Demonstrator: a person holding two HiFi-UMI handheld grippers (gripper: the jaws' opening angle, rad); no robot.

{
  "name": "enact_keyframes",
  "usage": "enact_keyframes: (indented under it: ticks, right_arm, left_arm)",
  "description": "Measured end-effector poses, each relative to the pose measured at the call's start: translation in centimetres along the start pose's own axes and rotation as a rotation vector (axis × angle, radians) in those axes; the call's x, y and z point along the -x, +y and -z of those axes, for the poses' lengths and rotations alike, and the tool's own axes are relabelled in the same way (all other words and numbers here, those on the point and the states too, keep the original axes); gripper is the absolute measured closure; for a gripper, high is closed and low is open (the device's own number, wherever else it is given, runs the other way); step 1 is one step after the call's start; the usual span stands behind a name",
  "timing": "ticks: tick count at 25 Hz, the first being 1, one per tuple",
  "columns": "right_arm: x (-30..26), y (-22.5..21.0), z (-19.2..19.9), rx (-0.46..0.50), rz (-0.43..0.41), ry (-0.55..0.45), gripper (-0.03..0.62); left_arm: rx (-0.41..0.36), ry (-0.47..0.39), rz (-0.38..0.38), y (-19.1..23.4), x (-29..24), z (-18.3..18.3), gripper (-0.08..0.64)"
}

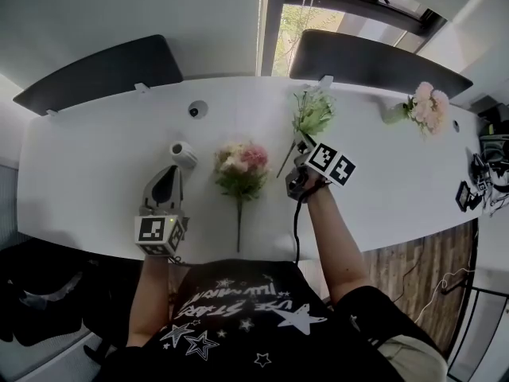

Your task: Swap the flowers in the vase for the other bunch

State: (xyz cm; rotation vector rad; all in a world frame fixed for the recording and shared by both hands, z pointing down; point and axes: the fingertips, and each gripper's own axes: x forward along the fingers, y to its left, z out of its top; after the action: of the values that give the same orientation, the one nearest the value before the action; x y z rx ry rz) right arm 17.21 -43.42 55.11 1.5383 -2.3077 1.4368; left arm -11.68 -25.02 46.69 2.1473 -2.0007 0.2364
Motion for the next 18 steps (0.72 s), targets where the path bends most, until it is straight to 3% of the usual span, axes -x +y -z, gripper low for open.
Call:
enact_keyframes:
  ticks: [8, 18]
  right_arm:
    - [1.0, 5.6, -2.4, 0.062, -0.182, -0.058, 0.538]
    - [6.0, 15.7, -3.5, 0.157, -0.340, -0.224, 0.538]
  left_arm:
    - [0.015, -0.032, -0.029, -0.2, 1.3, -0.6, 0.552]
    - [-0.008, -0.043, 0.070, 1.1, 2.7, -0.7, 0.552]
